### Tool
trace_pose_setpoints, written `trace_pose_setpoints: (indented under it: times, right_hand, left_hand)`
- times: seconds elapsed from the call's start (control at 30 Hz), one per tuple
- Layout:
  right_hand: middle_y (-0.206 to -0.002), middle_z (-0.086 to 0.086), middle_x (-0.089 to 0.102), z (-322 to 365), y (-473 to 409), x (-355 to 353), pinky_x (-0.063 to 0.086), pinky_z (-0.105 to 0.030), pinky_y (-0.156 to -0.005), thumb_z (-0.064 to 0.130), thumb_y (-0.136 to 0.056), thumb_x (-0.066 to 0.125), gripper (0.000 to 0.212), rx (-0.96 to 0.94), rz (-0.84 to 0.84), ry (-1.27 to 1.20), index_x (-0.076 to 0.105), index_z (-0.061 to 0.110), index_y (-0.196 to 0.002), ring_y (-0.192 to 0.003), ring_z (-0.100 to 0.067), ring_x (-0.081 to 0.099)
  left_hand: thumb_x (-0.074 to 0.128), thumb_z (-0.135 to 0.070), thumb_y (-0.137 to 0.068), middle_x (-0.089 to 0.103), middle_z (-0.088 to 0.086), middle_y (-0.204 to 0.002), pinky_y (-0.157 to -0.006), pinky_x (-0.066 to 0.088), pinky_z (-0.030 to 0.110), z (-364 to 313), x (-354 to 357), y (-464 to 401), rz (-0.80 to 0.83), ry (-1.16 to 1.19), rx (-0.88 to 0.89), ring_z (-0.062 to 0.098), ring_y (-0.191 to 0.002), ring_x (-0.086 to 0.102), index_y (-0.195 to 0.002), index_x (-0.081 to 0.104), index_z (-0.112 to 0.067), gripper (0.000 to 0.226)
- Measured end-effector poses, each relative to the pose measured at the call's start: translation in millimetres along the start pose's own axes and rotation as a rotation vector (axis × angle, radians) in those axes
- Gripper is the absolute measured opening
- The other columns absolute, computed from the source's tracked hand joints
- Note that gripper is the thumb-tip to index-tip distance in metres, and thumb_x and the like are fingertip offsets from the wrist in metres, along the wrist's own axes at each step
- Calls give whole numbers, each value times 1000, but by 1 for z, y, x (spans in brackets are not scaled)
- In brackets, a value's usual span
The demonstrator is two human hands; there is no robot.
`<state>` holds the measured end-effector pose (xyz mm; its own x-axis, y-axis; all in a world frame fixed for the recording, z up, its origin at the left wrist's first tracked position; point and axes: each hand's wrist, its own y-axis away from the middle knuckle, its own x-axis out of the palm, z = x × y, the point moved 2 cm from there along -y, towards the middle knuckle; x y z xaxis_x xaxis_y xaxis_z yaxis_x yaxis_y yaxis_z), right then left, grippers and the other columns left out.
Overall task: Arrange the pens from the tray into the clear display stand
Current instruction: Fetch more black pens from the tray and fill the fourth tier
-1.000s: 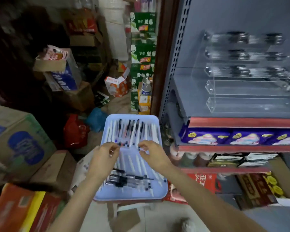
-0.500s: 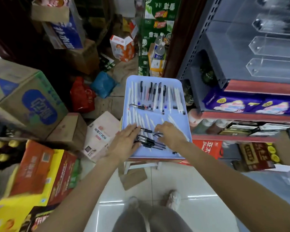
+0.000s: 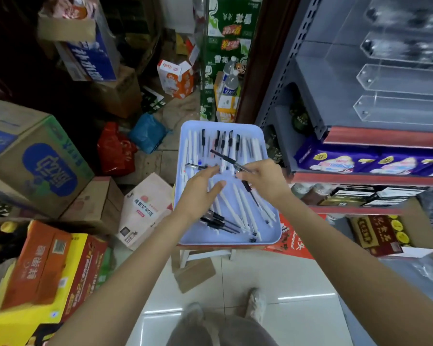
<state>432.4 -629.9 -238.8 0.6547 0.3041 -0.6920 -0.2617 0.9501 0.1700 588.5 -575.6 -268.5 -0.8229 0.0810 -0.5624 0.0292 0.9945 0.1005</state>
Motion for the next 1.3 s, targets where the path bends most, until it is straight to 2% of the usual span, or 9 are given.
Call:
trace_pose_setpoints:
  times: [0.17, 0.27, 0.37, 0.53, 0.63, 0.77, 0.87, 1.0, 1.3]
  right_hand:
    - [-75, -20, 65, 13, 2, -55, 55, -31, -67, 12, -86, 65, 14, 27, -189, -724, 71, 0, -81, -69, -19, 63]
    - [-70, -9, 60, 9, 1, -97, 49, -27, -58, 18, -91, 58, 20, -32, -275, -773, 68, 6, -78, -60, -16, 56]
    - [-68, -3, 57, -11, -3, -147, 44, -16, -56, 26, -97, 46, 31, -48, -420, -612, 65, 7, -84, -56, -3, 51]
    - [-51, -1, 40, -49, -15, -218, 30, -19, -44, 31, -100, 38, 39, -121, -376, -501, 49, 15, -66, -39, -6, 35]
    - [-47, 2, 39, -71, -28, -260, 30, -18, -41, 32, -99, 39, 39, -166, -295, -454, 48, 16, -65, -37, -5, 34]
    - [-59, -1, 54, -100, -40, -321, 43, -27, -51, 32, -97, 45, 30, -223, -235, -252, 54, 15, -74, -51, -12, 51]
    - [-80, 4, 63, -127, -47, -373, 47, -32, -73, 32, -94, 50, 18, -258, -346, -176, 61, 17, -95, -75, -11, 58]
    - [-92, 2, 65, -150, -51, -435, 53, -23, -65, 21, -96, 50, 23, -303, -390, -511, 55, 33, -114, -80, -8, 63]
    - [-98, -8, 68, -216, -74, -508, 51, -25, -77, 12, -90, 59, 14, -229, -578, -536, 67, 15, -101, -83, -10, 62]
  left_hand:
    - [61, -31, -89, 65, 5, -118, -99, 47, 37, -74, 18, -37, 233, 258, 46, 13, -107, 62, -119, 56, -15, 35]
    - [60, -18, -90, 71, 10, -87, -80, 55, 32, -117, 32, -62, 303, 308, 125, 8, -75, 69, -99, 59, 6, 26]
    - [49, -15, -96, 61, -3, -67, -55, 42, 13, -157, 44, -90, 134, 190, 170, -3, -50, 52, -86, 60, -5, 17]
    - [52, -22, -94, 55, -22, -62, -54, 37, 5, -238, 70, -133, -120, 428, 202, -11, -55, 49, -94, 66, -14, 16]
    - [58, -29, -90, 42, -15, -47, -47, 30, 13, -296, 95, -161, -123, 543, 207, -2, -44, 39, -80, 62, -16, 17]
    - [59, -29, -90, 50, -7, -62, -51, 33, 15, -352, 125, -195, -118, 567, 201, 0, -45, 41, -98, 70, -11, 23]
    - [54, -26, -93, 66, -9, -76, -59, 38, 13, -377, 141, -212, -182, 453, 291, -8, -54, 52, -101, 70, -14, 22]
    - [60, -30, -89, 43, -5, -52, -49, 25, 21, -399, 157, -234, -138, 58, 393, 2, -45, 34, -85, 69, -4, 29]
    - [70, -22, -81, 70, 0, -81, -64, 47, 16, -464, 190, -277, -235, -166, 448, 13, -75, 63, -83, 69, -17, 6]
